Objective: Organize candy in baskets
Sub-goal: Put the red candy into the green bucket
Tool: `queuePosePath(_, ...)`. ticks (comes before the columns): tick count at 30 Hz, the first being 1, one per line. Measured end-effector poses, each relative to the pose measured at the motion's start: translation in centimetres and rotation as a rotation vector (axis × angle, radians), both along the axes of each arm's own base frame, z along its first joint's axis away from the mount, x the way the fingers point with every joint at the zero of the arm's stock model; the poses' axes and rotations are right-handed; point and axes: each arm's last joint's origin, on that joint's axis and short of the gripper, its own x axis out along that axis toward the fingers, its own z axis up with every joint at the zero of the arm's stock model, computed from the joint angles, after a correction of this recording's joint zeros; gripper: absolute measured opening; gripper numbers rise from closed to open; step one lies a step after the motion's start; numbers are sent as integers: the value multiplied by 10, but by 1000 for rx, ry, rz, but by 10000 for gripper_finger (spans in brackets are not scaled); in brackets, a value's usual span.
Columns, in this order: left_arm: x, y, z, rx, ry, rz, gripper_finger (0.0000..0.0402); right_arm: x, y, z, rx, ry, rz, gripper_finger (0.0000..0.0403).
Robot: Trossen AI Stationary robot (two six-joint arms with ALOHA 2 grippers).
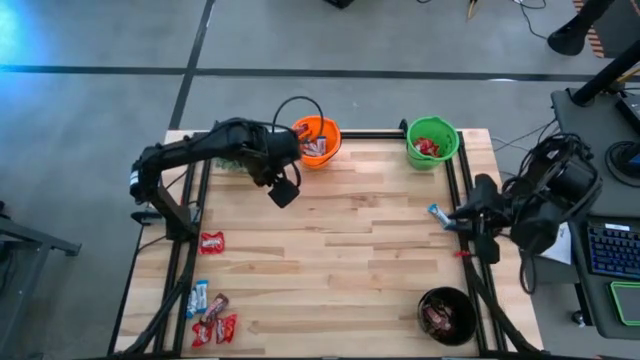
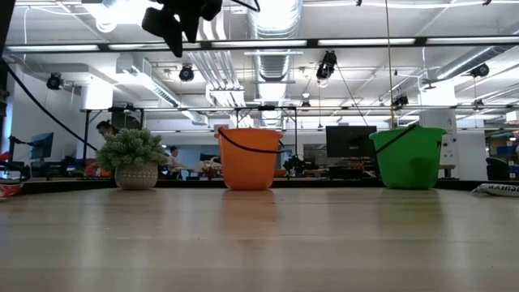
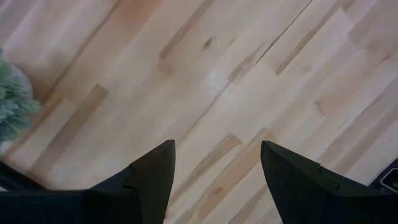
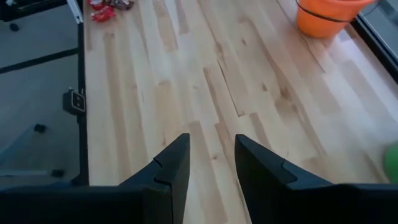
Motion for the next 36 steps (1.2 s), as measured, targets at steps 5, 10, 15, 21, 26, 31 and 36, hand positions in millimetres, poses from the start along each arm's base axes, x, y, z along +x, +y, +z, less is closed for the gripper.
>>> queuePosePath(5,3,-13,0,38,-3,31,219,-6,-7,3,-6,-17,29,114)
queuePosePath(10,5,-27,0,109,2,61,219,-8,-9,4,-16,-23,52,116)
queuePosePath(15,4,-38,0,148,5,109,219,-10,-10,4,-19,-11,90,114)
queuePosePath(21,3,-51,-13,162,57,172,219,-10,-9,4,-27,4,128,116)
queuePosePath(26,0,-62,-41,169,159,193,219,-10,-9,4,-34,11,150,114)
queuePosePath(31,-6,-69,-74,175,278,252,218,-11,-9,3,-30,19,163,116)
queuePosePath(36,-14,-74,-99,150,380,317,211,-11,-9,3,-34,19,168,112)
